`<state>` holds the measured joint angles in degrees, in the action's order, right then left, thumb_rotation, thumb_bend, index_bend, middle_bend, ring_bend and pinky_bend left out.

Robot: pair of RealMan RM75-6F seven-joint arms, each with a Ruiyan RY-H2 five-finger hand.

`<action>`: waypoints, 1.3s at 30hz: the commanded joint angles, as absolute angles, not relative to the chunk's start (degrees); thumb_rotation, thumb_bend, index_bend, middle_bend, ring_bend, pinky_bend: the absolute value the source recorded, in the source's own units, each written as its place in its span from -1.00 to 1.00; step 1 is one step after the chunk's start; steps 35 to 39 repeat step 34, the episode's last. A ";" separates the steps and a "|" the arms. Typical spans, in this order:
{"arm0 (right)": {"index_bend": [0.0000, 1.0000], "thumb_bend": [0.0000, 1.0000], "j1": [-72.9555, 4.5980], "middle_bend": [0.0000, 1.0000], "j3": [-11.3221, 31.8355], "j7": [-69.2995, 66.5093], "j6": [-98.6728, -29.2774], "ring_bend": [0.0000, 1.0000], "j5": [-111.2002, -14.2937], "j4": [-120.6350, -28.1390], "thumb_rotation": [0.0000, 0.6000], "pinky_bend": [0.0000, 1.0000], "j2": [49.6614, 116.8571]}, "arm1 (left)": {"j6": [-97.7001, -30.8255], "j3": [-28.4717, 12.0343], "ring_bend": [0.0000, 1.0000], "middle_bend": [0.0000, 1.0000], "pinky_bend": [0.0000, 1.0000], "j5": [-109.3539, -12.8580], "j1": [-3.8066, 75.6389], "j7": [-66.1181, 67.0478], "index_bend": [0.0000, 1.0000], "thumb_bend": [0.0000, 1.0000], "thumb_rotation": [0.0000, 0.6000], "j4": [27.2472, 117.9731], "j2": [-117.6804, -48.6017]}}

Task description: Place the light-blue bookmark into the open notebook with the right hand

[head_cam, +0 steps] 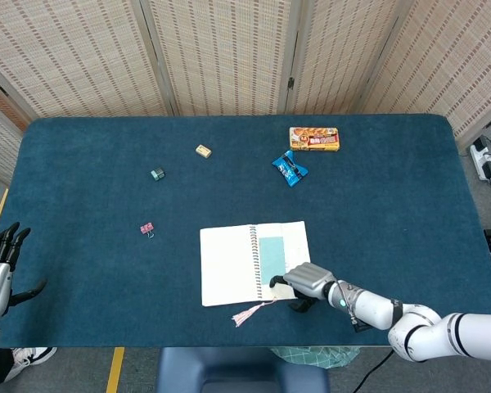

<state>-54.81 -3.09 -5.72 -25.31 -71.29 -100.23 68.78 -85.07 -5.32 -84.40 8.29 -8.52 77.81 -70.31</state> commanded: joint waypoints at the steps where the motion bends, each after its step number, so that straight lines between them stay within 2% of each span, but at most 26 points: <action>1: -0.55 0.05 -53.85 1.00 -2.64 -6.77 -26.20 1.00 -72.96 -101.11 0.76 1.00 67.72 | -85.06 -5.37 -1.00 -1.00 -1.00 -84.34 8.30 -8.63 -0.78 -0.51 1.00 77.75 -70.31; 3: -0.55 0.05 -52.94 1.00 -2.48 -7.36 -27.54 1.00 -74.59 -102.08 0.76 1.00 66.70 | -85.19 -5.40 -1.00 -1.00 -1.00 -84.36 8.27 -8.74 -0.78 -0.51 1.00 77.68 -70.30; 6: -0.55 0.00 -49.85 1.00 -1.74 -8.54 -33.68 1.00 -77.72 -103.55 0.76 1.00 65.34 | -85.54 -5.37 -1.00 -1.00 -1.00 -84.65 8.22 -8.83 -0.78 -0.51 1.00 77.68 -70.29; 8: -0.59 -0.19 -45.96 0.91 -1.42 -8.35 -41.74 0.94 -80.49 -103.22 0.79 1.00 65.01 | -85.95 -5.30 -1.00 -1.00 -1.00 -85.01 8.15 -8.74 -0.78 -0.51 1.00 77.80 -70.26; 10: -0.75 -0.50 -42.35 0.48 -1.59 -6.39 -48.66 0.59 -82.00 -102.09 0.86 0.85 64.96 | -86.39 -5.19 -1.00 -1.00 -1.00 -85.39 8.04 -8.59 -0.78 -0.51 1.00 77.98 -70.22; 11: -0.87 -0.67 -39.98 0.13 -1.86 -4.46 -52.55 0.28 -81.98 -101.28 0.91 0.66 64.93 | -86.69 -5.10 -1.00 -1.00 -1.00 -85.69 7.98 -8.48 -0.78 -0.51 1.00 78.12 -70.19; 13: -0.99 -0.90 -36.36 -0.55 -2.13 -0.69 -57.98 -0.36 -80.68 -100.03 0.97 0.10 64.90 | -87.12 -4.88 -1.00 -1.00 -1.00 -86.25 7.89 -8.34 -0.78 -0.51 1.00 78.36 -70.12; 14: -1.00 -0.95 -33.76 -0.73 -2.09 2.29 -62.01 -0.56 -79.37 -98.85 0.98 -0.08 65.20 | -87.40 -4.71 -1.00 -1.00 -1.00 -86.70 7.84 -8.30 -0.78 -0.51 1.00 78.49 -70.07; 15: -1.00 -0.99 -31.65 -0.94 -1.90 4.47 -65.50 -0.83 -78.43 -97.73 0.99 -0.36 65.78 | -87.61 -4.56 -1.00 -1.00 -1.00 -87.06 7.82 -8.31 -0.78 -0.51 1.00 78.57 -70.03; 17: -1.00 -1.00 -26.69 -1.00 -1.50 7.62 -73.43 -1.00 -76.90 -94.59 0.99 -0.66 67.69 | -87.82 -4.07 -1.00 -1.00 -1.00 -88.08 7.87 -8.41 -0.78 -0.51 1.00 78.55 -69.89; 19: -1.00 -1.00 -22.79 -1.00 -1.40 8.44 -79.40 -1.00 -76.67 -91.65 0.99 -0.82 69.11 | -87.67 -3.58 -1.00 -1.00 -1.00 -88.77 7.95 -8.31 -0.78 -0.51 1.00 78.55 -69.75; 23: -1.00 -1.00 -15.50 -1.00 -2.74 6.59 -89.41 -1.00 -79.63 -86.52 1.00 -0.93 70.40 | -88.02 -2.98 -1.00 -1.00 -1.00 -89.71 7.84 -7.08 -0.79 -0.51 1.00 79.13 -69.59; 27: -1.00 -1.00 -11.74 -1.00 -4.57 12.43 -97.58 -1.00 -87.19 -88.34 1.00 -1.00 69.47 | -89.67 -2.61 -1.00 -1.00 -1.00 -90.92 7.31 -5.56 -0.79 -0.51 1.00 80.18 -69.33; 29: -1.00 -1.00 -10.49 -1.00 -5.18 13.71 -98.78 -1.00 -88.99 -90.19 1.00 -1.00 69.01 | -90.98 -2.48 -1.00 -1.00 -1.00 -91.53 6.79 -4.84 -0.79 -0.51 1.00 80.97 -69.26; 34: -1.00 -1.00 -10.09 -1.00 -4.76 12.16 -94.34 -1.00 -86.59 -93.57 0.99 -1.00 66.51 | -92.68 -2.12 -1.00 -1.00 -1.00 -92.27 5.86 -3.71 -0.79 -0.51 1.00 82.14 -68.98; 39: -1.00 -1.00 -10.09 -1.00 -4.76 12.16 -94.34 -1.00 -86.59 -93.57 0.99 -1.00 66.51 | -92.68 -2.12 -1.00 -1.00 -1.00 -92.27 5.86 -3.71 -0.79 -0.51 1.00 82.14 -68.98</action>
